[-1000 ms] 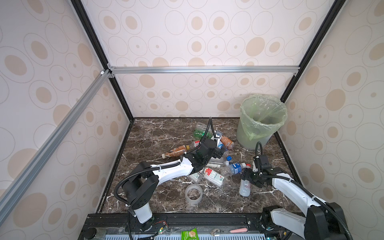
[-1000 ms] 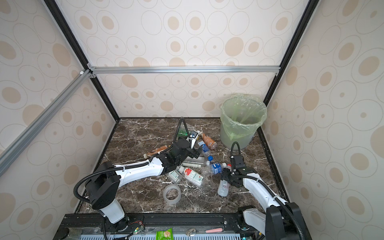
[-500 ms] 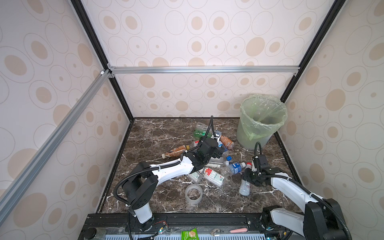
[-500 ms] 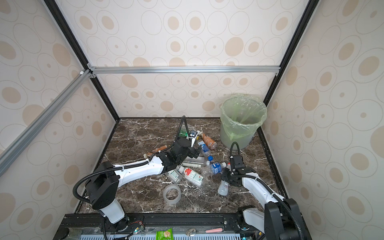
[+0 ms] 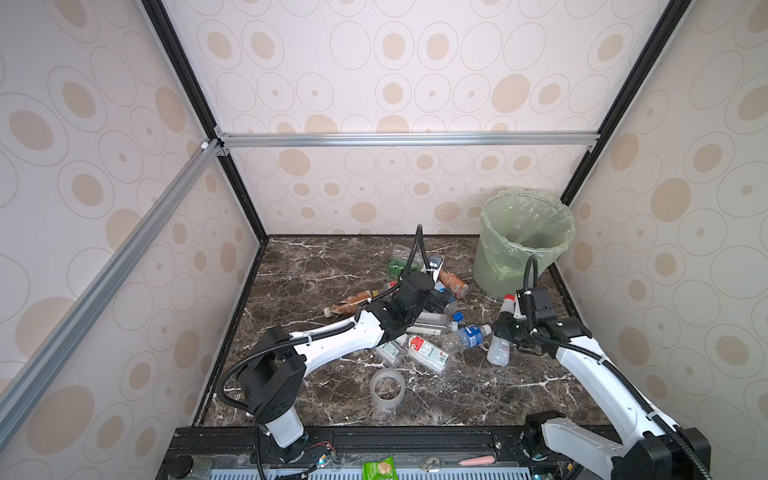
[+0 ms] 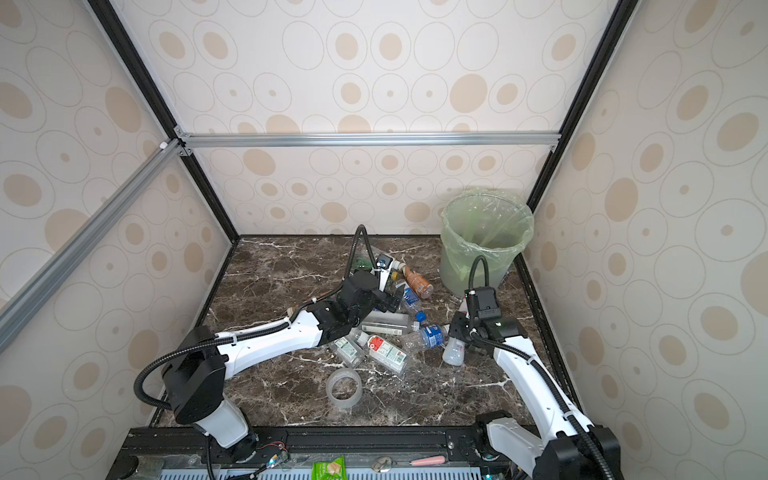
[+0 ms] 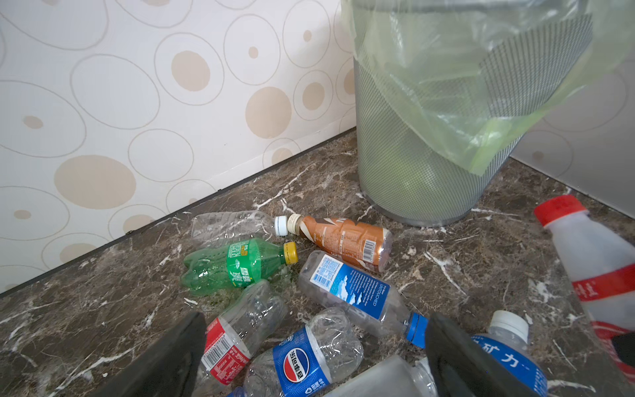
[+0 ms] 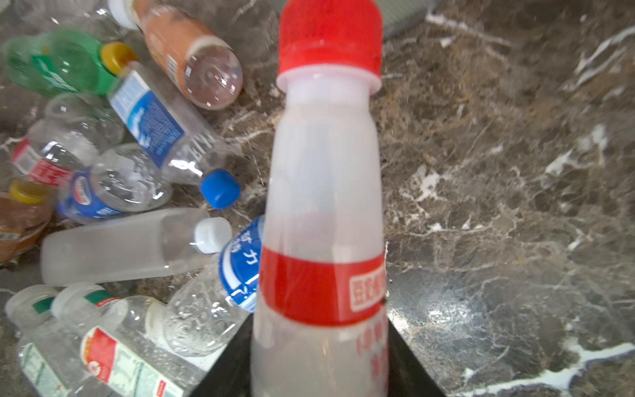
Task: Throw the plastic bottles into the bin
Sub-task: 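Lift the red-capped bottle over the bin and release it with the right gripper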
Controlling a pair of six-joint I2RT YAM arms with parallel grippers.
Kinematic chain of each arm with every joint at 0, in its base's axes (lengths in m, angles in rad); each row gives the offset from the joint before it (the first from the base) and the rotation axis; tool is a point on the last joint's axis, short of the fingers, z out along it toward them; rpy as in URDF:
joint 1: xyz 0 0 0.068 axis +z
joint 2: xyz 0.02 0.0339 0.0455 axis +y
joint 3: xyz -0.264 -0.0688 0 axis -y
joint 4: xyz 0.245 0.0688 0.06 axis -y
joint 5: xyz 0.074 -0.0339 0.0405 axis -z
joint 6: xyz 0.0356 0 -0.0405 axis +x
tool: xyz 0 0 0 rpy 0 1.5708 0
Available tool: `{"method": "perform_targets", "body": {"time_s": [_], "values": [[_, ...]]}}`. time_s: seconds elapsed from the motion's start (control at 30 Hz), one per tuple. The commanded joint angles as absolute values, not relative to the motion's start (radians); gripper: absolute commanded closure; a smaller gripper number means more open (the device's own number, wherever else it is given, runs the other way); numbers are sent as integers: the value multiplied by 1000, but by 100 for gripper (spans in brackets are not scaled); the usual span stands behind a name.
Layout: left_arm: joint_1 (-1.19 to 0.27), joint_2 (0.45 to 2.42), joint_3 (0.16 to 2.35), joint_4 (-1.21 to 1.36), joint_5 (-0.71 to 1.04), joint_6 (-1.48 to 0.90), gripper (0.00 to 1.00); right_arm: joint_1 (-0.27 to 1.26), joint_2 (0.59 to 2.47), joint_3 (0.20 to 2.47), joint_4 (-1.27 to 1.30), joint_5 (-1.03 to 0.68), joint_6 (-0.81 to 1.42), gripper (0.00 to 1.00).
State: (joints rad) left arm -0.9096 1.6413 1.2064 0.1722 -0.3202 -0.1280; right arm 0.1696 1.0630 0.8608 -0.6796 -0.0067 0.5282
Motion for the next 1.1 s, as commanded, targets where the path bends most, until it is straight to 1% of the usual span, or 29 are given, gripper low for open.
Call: {"method": "perform_targets", "body": {"time_s": [0.0, 0.2, 0.3, 0.37, 0.47, 0.63, 0.77, 0.83, 0.93, 1.0, 1.07], "values": [[-914, 1588, 1228, 214, -343, -127, 1, 185, 1079, 982, -742, -2, 497, 54], [-913, 1545, 1257, 188, -411, -148, 1, 275, 1156, 1285, -807, 36, 448, 54], [-913, 1516, 1262, 184, -401, -157, 1, 318, 1200, 1421, -820, 34, 435, 54], [-913, 1508, 1274, 184, -397, -156, 1, 325, 1223, 1505, -812, 63, 408, 54], [-913, 1513, 1320, 172, -393, -144, 1, 325, 1266, 1657, -790, 148, 327, 53], [-913, 1560, 1469, 126, -356, -129, 1, 325, 1396, 2032, -780, 257, 165, 52], [-913, 1583, 1549, 127, -324, -117, 1, 325, 1472, 2251, -727, 307, 64, 52], [-913, 1592, 1574, 126, -322, -112, 1, 325, 1500, 2324, -689, 330, 21, 52], [-913, 1600, 1585, 123, -324, -116, 1, 325, 1531, 2350, -655, 392, -31, 50], [-913, 1603, 1574, 126, -325, -120, 1, 321, 1541, 2307, -619, 439, -56, 50], [-913, 1610, 1571, 117, -327, -123, 1, 286, 1555, 2196, -595, 432, -26, 50]]}}
